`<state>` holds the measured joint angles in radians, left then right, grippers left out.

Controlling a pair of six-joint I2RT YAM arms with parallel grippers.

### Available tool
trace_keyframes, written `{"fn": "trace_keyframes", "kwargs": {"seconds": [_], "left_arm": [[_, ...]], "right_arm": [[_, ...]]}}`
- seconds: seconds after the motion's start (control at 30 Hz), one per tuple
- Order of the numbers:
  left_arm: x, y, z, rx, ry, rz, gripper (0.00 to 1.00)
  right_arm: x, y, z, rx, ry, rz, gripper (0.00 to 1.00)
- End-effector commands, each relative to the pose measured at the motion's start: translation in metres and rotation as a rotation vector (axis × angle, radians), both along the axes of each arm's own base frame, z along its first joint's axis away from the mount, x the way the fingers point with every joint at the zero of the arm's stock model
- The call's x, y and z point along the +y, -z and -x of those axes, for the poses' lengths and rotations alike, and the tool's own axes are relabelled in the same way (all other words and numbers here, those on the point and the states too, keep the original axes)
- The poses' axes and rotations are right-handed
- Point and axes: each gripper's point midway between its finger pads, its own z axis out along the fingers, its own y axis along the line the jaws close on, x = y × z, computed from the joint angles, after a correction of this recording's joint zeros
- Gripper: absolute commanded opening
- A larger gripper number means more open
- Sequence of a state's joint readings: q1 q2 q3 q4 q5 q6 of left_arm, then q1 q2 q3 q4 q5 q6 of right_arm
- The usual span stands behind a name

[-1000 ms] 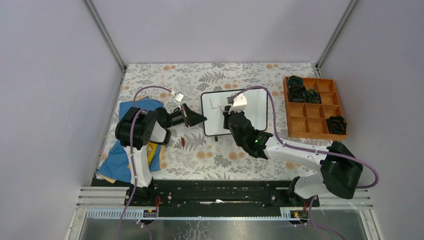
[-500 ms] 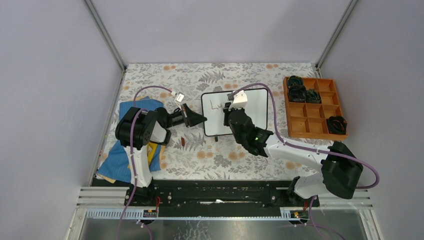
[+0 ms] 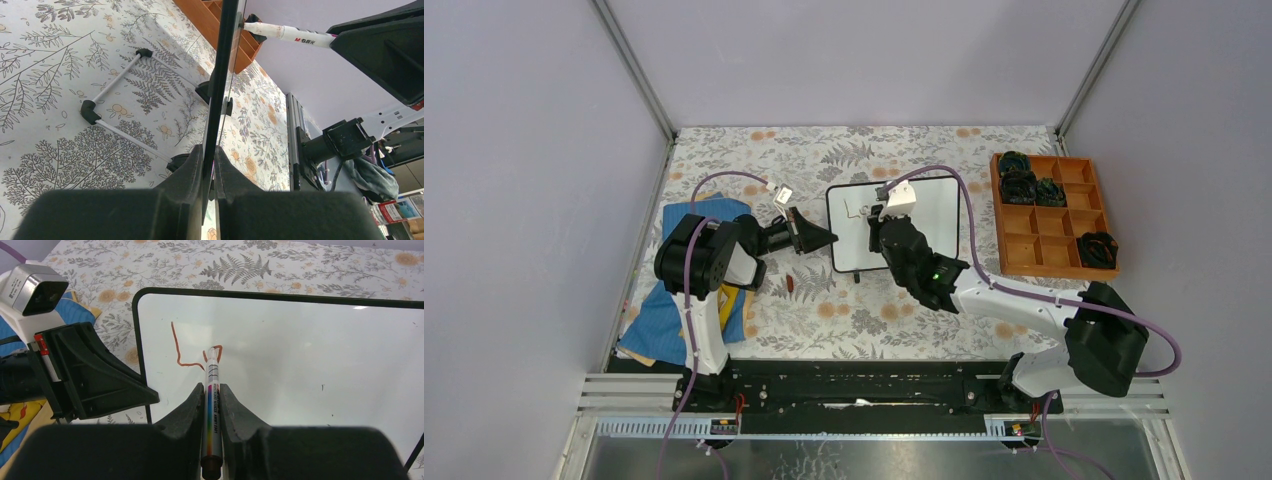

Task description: Write a sentence on the whiteboard

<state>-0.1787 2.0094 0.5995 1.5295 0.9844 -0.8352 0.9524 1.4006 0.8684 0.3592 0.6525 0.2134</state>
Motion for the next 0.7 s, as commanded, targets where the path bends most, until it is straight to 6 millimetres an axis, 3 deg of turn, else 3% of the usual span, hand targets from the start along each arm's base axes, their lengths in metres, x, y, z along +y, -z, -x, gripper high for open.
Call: {"fn": "trace_keyframes", "kwargs": {"seconds": [0.0, 0.3, 0.67], "left_arm": [[-0.003, -0.009, 0.004, -0.051, 0.009, 0.005, 0.0], [-0.004, -0.009, 0.005, -0.053, 0.012, 0.004, 0.0], [-0.004, -0.006, 0.005, -0.049, 0.01, 0.0, 0.0]], "right_arm": [[0.008, -0.015, -0.006, -0.018, -0.019, -0.038, 0.0], [0.015, -0.008, -0.003, 0.01, -0.054, -0.033, 0.0], [-0.025, -0.029, 0.009, -0.049, 0.031, -0.065, 0.0]]}}
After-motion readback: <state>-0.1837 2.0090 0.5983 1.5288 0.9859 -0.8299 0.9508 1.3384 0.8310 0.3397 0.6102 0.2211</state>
